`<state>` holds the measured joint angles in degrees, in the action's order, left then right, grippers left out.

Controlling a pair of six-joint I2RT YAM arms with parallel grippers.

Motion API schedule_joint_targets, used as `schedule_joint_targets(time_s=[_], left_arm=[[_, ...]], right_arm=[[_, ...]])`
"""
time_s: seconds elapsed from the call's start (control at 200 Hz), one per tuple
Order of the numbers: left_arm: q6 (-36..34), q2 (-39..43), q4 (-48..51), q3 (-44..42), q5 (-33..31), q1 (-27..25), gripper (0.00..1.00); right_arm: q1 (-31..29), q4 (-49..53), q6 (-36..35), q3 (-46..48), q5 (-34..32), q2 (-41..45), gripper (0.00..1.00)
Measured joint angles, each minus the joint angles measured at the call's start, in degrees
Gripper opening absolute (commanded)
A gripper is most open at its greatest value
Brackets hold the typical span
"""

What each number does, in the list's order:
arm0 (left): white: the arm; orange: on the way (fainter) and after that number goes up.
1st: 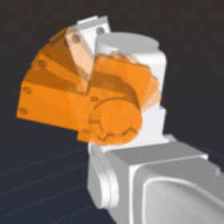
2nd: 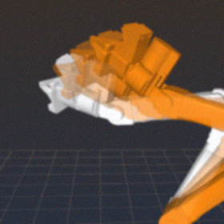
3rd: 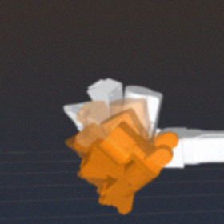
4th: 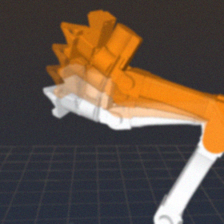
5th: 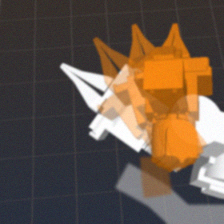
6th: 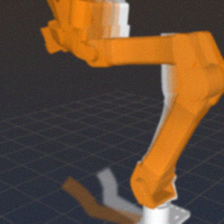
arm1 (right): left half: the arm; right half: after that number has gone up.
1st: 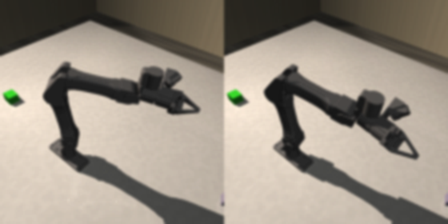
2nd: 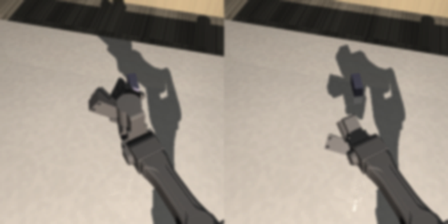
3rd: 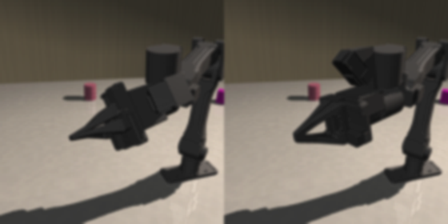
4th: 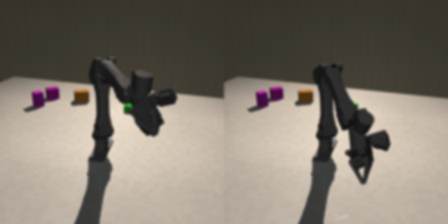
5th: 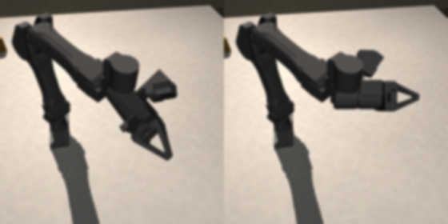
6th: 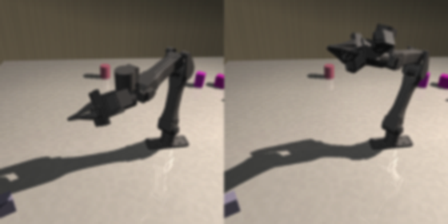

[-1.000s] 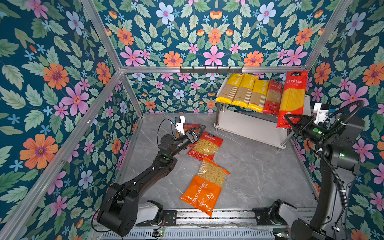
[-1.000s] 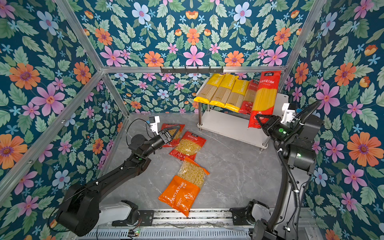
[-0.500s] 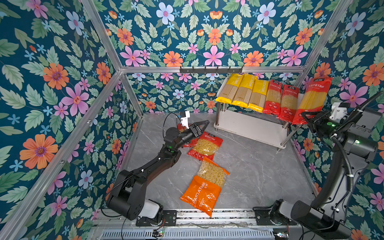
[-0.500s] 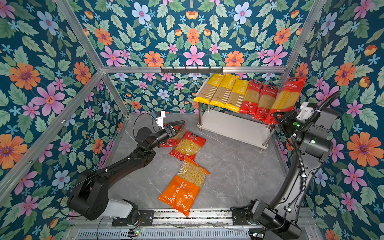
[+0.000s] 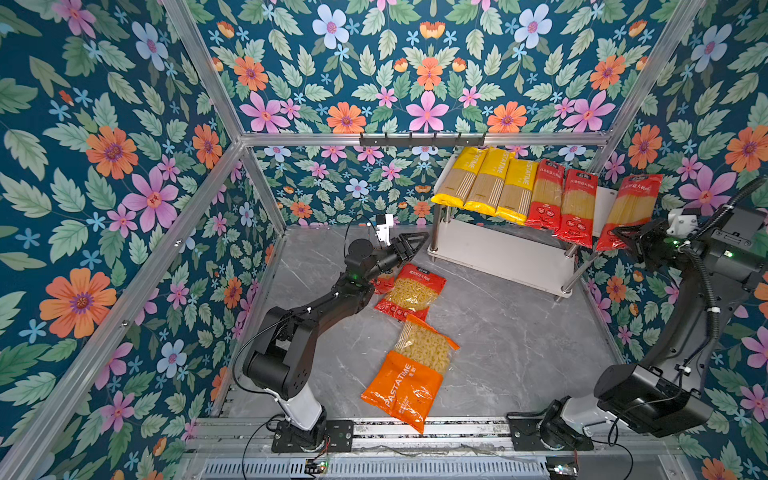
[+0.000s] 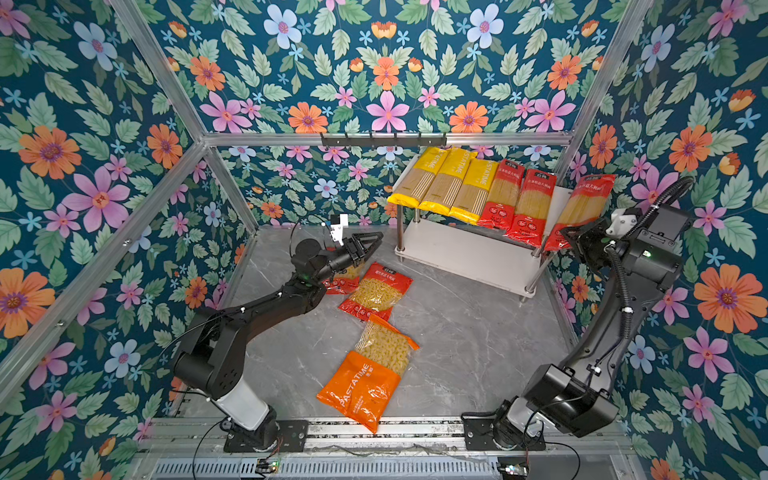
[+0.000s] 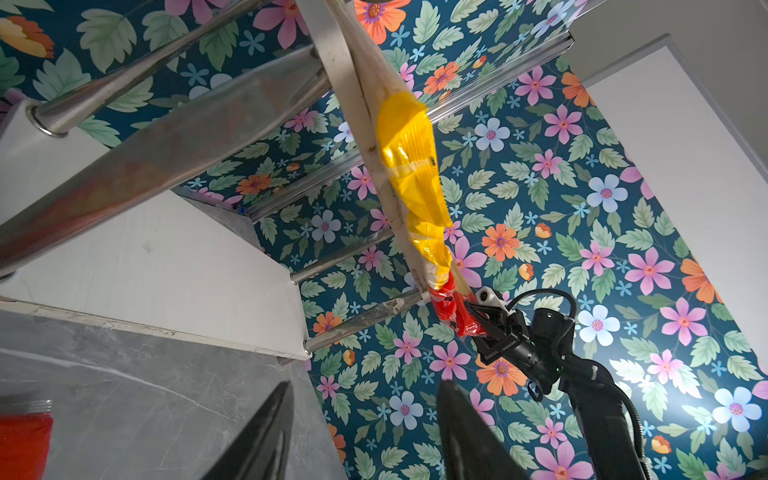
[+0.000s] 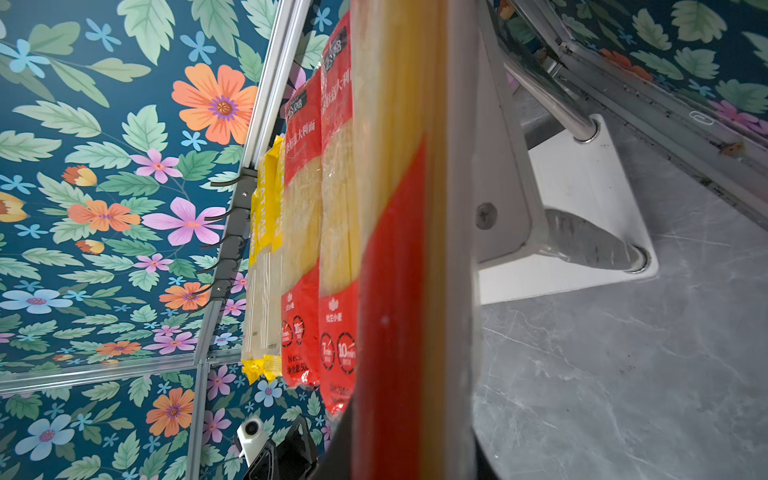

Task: Place and organize the pasta boxes and bags onto the shelf
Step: 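Carry the red spaghetti bag to the upper shelf with the right gripper, then stand the red spaghetti bag beside the other red bags and open the right gripper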

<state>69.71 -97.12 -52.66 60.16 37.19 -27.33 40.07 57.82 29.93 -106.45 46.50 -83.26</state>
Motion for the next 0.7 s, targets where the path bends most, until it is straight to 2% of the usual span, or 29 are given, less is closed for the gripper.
schedule_joint_targets(time_s=[0.285,0.505,0.67,0.7], left_arm=[[2.1,-4.4,-0.5,2.7,0.2,-0.2,0.57],[2.3,-5.1,-0.9,3.2,0.4,-0.2,0.57],[2.3,-5.4,-1.3,3.2,0.4,-0.3,0.57],[2.4,-5.5,-1.4,3.2,0.4,-0.3,0.57]], right_arm=[[-0.6,-1.9,-0.7,2.3,3.4,-2.5,0.0],[-4.4,-3.2,-3.7,-0.2,3.8,-5.9,0.0],[-4.9,-3.2,-4.6,-1.0,4.1,-7.0,0.0],[-5.0,-3.0,-4.7,-1.4,4.0,-7.2,0.05]])
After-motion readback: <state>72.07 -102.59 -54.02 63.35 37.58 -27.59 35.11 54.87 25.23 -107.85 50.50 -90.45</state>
